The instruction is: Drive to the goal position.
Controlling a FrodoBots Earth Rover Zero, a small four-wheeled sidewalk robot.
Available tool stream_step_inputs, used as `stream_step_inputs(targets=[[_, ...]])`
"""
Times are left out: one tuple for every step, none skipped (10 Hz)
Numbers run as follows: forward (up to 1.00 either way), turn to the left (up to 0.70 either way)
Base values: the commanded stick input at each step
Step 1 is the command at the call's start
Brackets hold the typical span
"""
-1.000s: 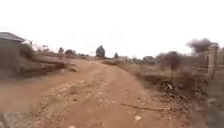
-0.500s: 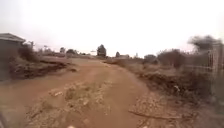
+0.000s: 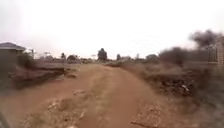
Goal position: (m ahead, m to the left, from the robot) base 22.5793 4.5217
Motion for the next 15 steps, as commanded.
stream_step_inputs(targets=[[0.5, 0.0], [0.5, 0.0], [0.5, 0.0], [0.5, 0.0], [0.5, 0.0], [0.5, 0.0], [0.5, 0.0], [0.5, 0.0], [0.5, 0.0], [0.5, -0.05], [0.5, -0.5], [0.5, -0.5], [0.5, -0.5], [0.5, -0.5], [0.5, -0.25]])
